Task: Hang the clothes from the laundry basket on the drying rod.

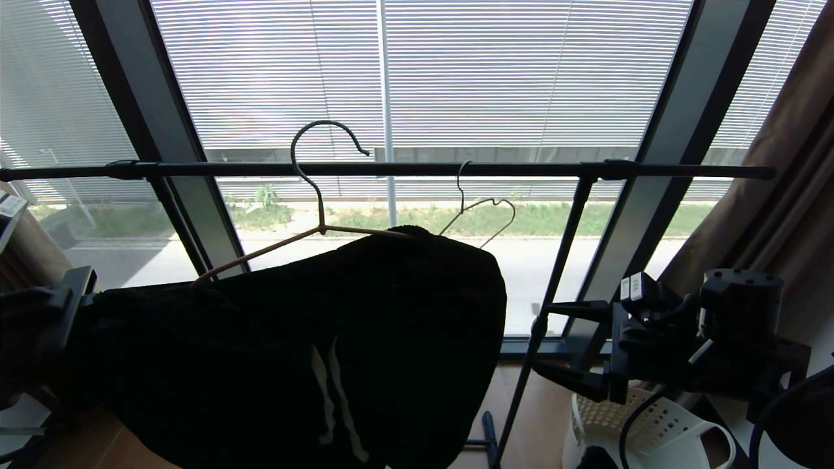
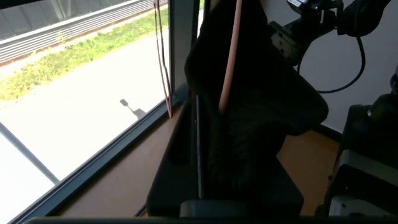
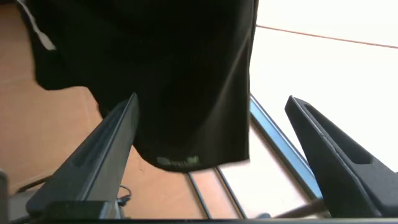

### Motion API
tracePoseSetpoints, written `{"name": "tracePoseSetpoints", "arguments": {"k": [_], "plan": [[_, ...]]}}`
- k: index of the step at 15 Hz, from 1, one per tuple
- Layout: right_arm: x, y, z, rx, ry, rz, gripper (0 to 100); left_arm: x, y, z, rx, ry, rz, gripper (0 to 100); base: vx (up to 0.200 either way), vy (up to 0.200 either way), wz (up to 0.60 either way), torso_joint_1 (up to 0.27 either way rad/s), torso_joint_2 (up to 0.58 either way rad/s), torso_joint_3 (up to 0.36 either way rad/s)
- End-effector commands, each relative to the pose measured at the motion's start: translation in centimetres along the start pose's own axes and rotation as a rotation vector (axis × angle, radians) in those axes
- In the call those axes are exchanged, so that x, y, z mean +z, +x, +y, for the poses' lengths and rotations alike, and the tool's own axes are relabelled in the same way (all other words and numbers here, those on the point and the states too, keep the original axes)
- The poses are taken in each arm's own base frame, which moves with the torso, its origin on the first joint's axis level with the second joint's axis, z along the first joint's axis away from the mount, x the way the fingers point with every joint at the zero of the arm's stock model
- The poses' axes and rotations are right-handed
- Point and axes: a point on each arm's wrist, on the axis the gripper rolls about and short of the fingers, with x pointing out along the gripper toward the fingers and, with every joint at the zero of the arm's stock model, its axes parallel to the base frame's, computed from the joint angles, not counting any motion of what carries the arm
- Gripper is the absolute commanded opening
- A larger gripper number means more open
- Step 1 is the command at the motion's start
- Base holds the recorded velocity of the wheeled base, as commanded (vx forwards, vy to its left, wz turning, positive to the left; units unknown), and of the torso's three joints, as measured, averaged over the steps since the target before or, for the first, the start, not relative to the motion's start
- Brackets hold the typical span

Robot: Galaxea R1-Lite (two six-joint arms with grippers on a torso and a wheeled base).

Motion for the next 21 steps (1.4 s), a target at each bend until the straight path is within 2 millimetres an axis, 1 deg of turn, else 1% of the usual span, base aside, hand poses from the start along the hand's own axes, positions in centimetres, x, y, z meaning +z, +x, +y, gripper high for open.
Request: {"name": "tracePoseSetpoints", "arguments": {"k": [1,2,3,5,6,8,11,13,15,16,17,18,19,20,21], "plan": [[0.5,0.5,0.7,0.007,-0.023,-0.003,100,-0.4,-0.4,-0.4,0.01,-0.001,0.003,0,0.0,0.0,0.0,0.0,0.0,0.0],[1.5,0.5,1.3,-0.013,-0.043,-0.016,100,-0.9,-0.5,-0.5,0.009,-0.012,0.012,0,0.0,0.0,0.0,0.0,0.0,0.0],[1.8,0.5,1.5,-0.021,-0.043,-0.019,100,-1.0,-0.5,-0.6,0.01,-0.013,0.015,0,0.0,0.0,0.0,0.0,0.0,0.0],[3.6,-0.1,2.4,-0.041,-0.014,-0.068,100,-1.6,-0.7,-0.7,0.019,-0.014,0.026,0,0.0,0.0,0.0,0.0,0.0,0.0],[4.1,-0.1,2.7,-0.057,0.001,-0.076,100,-1.7,-0.7,-0.7,0.021,-0.014,0.027,0,0.0,0.0,0.0,0.0,0.0,0.0],[4.7,0.4,3.2,-0.116,0.022,-0.078,100,-1.8,-0.9,-0.5,0.037,-0.013,0.03,0,0.0,0.0,0.0,0.0,0.0,0.0],[4.6,0.7,3.1,-0.137,0.033,-0.069,100,-2.9,-0.6,-0.6,0.013,-0.003,0.066,0,0.0,0.0,0.0,0.0,0.0,0.0],[4.6,0.7,3.2,-0.135,0.033,-0.069,100,-3.3,0.7,-0.6,-0.018,0.0,0.098,0,0.0,0.0,0.0,0.0,0.0,0.0],[4.6,0.7,3.2,-0.135,0.033,-0.069,100,-3.0,2.2,-0.7,-0.007,0.016,0.124,0,0.0,0.0,0.0,0.0,0.0,0.0],[4.7,0.7,3.2,-0.137,0.032,-0.07,100,-3.2,3.7,-0.9,-0.003,0.018,0.157,0,0.0,0.0,0.0,0.0,0.0,0.0],[4.7,0.7,3.2,-0.137,0.032,-0.07,100,-3.3,4.2,-1.1,-0.016,0.018,0.164,0,0.0,0.0,0.0,0.0,0.0,0.0],[4.6,0.7,3.1,-0.137,0.033,-0.068,100,-3.6,5.1,-1.3,-0.051,0.016,0.184,0,0.0,0.0,0.0,0.0,0.0,0.0],[4.6,0.8,3.1,-0.137,0.034,-0.067,100,-4.1,5.5,-1.2,-0.053,0.029,0.203,0,0.0,0.0,0.0,0.0,0.0,0.0],[4.6,0.8,3.1,-0.137,0.034,-0.067,100,-4.1,5.5,-1.2,-0.053,0.029,0.203,0,0.0,0.0,0.0,0.0,0.0,0.0],[4.6,0.8,3.1,-0.136,0.035,-0.066,100,-5.0,6.0,-0.6,0.003,0.072,0.256,0,0.0,0.0,0.0,0.0,0.0,0.0]]}}
